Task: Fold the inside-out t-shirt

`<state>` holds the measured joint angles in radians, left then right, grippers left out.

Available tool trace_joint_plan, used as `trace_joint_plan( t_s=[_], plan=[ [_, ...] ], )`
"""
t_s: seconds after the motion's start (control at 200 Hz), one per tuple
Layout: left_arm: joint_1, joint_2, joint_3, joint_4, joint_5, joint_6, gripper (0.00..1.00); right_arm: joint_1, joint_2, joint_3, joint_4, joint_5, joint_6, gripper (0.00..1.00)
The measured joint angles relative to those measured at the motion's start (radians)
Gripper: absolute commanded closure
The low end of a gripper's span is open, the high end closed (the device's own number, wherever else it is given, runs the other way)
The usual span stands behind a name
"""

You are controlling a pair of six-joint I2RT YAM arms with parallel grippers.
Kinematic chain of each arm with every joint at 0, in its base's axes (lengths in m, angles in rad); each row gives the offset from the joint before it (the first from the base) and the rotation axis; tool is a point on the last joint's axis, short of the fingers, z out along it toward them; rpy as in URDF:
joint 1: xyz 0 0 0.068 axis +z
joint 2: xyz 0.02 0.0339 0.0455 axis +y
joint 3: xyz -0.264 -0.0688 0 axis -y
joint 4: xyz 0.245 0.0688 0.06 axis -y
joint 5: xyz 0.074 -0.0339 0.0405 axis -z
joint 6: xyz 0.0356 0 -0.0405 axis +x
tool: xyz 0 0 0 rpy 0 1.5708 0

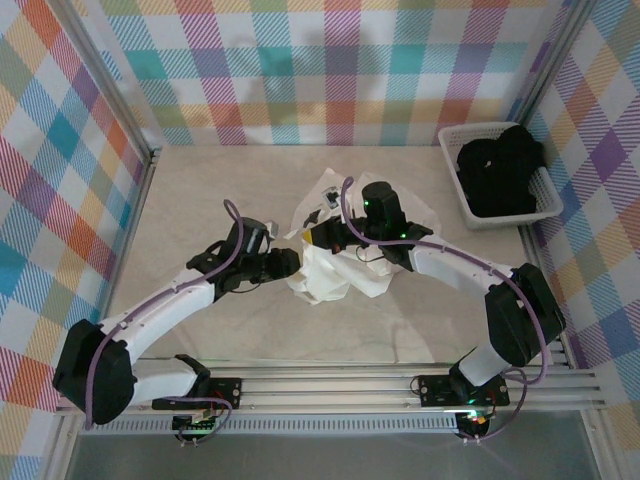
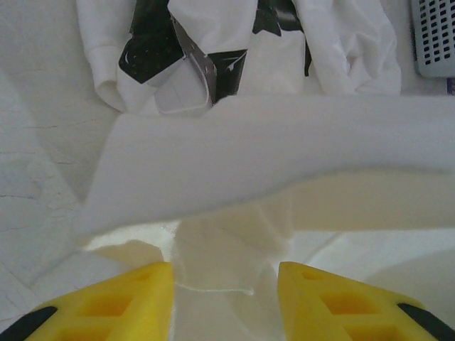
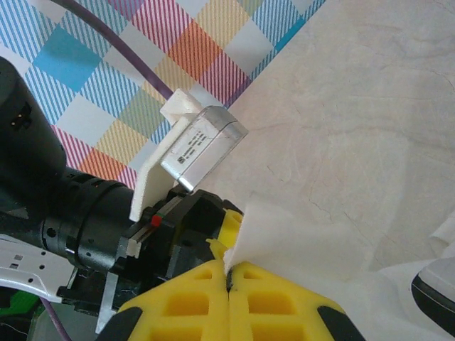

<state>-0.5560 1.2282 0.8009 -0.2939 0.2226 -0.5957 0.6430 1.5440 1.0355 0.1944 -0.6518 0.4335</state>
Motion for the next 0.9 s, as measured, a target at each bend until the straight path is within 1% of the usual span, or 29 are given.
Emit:
trace_joint_plan(
  t_s=[0.18,0.34,0.48,0.535,0.57,0.7,0.82,0.905],
  plan=[
    [0.0,0.024,0.0,0.033,-0.016,-0.021,0.66,0.0,0.0,-0.01,0.008,0.0,0.0,1.0],
    [0.0,0.06,0.0,0.046,-0.022,-0.026,0.73,0.0,0.0,-0.016,0.013,-0.001,0.0,1.0],
    [0.0,0.092,0.0,0.056,-0.007,-0.025,0.74,0.0,-0.005,-0.026,0.022,0.002,-0.003,1.0],
    [-0.002,0.1,0.0,0.058,0.002,-0.021,0.76,0.0,-0.007,-0.026,0.023,0.004,-0.005,1.0],
    [-0.005,0.104,0.001,0.058,0.005,-0.017,0.79,0.0,-0.009,-0.026,0.022,0.005,-0.007,1.0],
    [-0.013,0.119,0.009,0.046,0.021,0.02,1.0,0.0,-0.018,-0.026,0.01,0.021,-0.026,1.0],
    [-0.013,0.109,0.014,0.011,0.023,0.063,1.0,0.0,-0.048,-0.026,-0.057,0.071,-0.083,1.0],
    [-0.013,0.064,0.005,-0.008,0.023,0.083,1.0,0.0,-0.077,-0.026,-0.112,0.12,-0.136,1.0]
  ],
)
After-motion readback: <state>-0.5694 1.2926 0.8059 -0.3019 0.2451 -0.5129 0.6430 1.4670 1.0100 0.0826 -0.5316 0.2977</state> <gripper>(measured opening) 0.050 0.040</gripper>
